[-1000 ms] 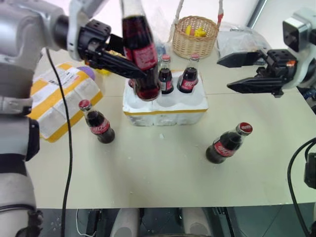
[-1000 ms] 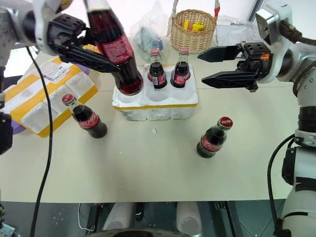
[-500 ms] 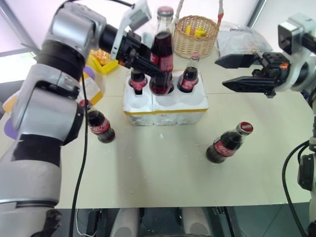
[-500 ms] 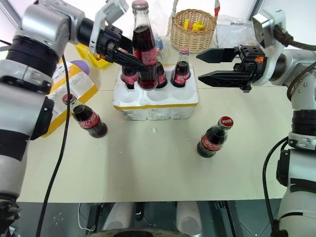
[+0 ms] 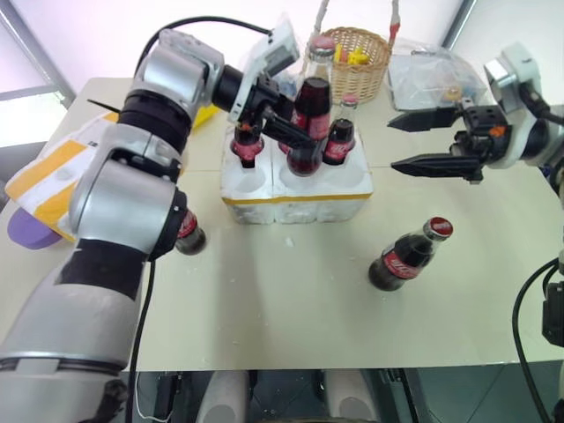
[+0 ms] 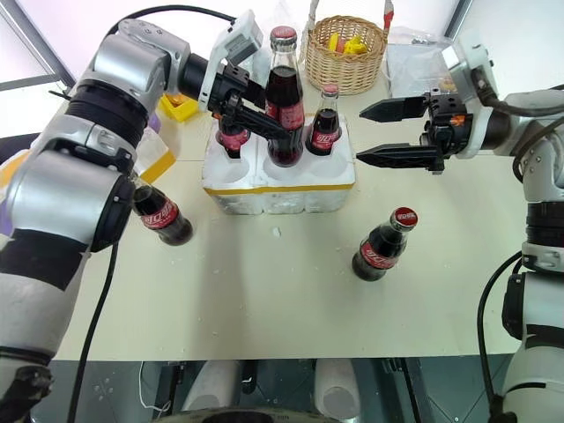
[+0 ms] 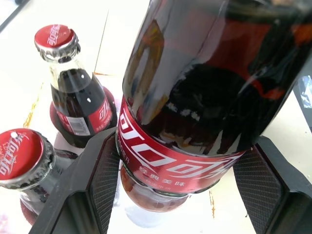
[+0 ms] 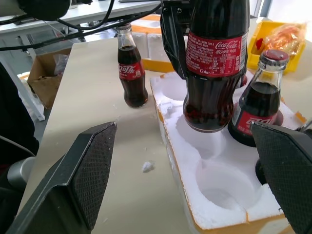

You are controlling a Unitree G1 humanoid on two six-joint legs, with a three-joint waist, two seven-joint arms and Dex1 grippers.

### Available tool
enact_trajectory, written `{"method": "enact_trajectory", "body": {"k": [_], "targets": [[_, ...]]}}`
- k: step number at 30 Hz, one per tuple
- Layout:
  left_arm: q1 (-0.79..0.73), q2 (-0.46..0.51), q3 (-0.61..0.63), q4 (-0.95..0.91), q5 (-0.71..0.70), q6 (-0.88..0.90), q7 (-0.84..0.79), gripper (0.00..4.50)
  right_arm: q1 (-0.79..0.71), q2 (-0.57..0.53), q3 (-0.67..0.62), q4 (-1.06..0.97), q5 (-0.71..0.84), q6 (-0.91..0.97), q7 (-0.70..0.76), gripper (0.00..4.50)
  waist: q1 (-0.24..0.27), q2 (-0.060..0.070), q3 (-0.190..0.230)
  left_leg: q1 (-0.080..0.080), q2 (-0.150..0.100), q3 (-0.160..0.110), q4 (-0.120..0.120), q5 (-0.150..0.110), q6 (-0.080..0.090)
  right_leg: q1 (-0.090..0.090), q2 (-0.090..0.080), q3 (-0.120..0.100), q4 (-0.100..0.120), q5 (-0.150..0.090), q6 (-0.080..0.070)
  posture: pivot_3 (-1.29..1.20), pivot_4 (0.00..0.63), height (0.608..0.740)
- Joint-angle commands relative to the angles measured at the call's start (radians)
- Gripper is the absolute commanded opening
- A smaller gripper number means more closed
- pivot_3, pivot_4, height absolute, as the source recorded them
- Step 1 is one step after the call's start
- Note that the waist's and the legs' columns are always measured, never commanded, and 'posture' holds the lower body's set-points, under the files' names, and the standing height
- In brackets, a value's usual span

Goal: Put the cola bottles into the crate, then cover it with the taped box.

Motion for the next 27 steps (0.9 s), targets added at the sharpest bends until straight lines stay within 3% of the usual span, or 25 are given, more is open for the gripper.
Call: {"method": "enact_trajectory", "body": {"k": [1, 20, 21, 23, 27], "targets": [[0.0, -0.008, 0.049, -0.012, 0.019, -0.031, 0.006, 2.8, -0.02, -0.016, -0.018, 0.001, -0.007, -0.016, 0.008, 4.5, 0.001, 0.0, 0.0, 0.0, 0.0, 0.0, 0.0, 0.0, 0.0, 0.0, 0.0, 0.0, 0.0, 0.0, 0.0, 0.0, 0.15, 0.737], [0.053, -0.059, 0.084, -0.011, 0.102, -0.082, 0.035, 2.8, -0.023, 0.007, -0.04, 0.009, -0.014, -0.024, -0.036, 4.5, 0.004, 0.0, 0.0, 0.0, 0.0, 0.0, 0.0, 0.0, 0.0, 0.0, 0.0, 0.0, 0.0, 0.0, 0.0, 0.0, 0.15, 0.737], [0.054, -0.059, 0.086, -0.012, 0.105, -0.086, 0.04, 3.81, -0.025, 0.008, -0.04, 0.011, -0.014, -0.024, -0.037, 4.5, 0.004, 0.0, 0.0, 0.0, 0.0, 0.0, 0.0, 0.0, 0.0, 0.0, 0.0, 0.0, 0.0, 0.0, 0.0, 0.0, 0.15, 0.737], [0.054, -0.061, 0.091, -0.012, 0.11, -0.086, 0.041, 4.48, -0.028, 0.008, -0.041, 0.014, -0.015, -0.026, -0.039, 4.5, 0.003, 0.0, 0.0, 0.0, 0.0, 0.0, 0.0, 0.0, 0.0, 0.0, 0.0, 0.0, 0.0, 0.0, 0.0, 0.0, 0.15, 0.737], [0.043, -0.065, 0.108, -0.011, 0.114, -0.078, 0.031, 4.48, -0.037, 0.011, -0.037, 0.028, -0.018, -0.031, -0.041, 4.5, 0.002, 0.0, 0.0, 0.0, 0.0, 0.0, 0.0, 0.0, 0.0, 0.0, 0.0, 0.0, 0.0, 0.0, 0.0, 0.0, 0.15, 0.737]]}}
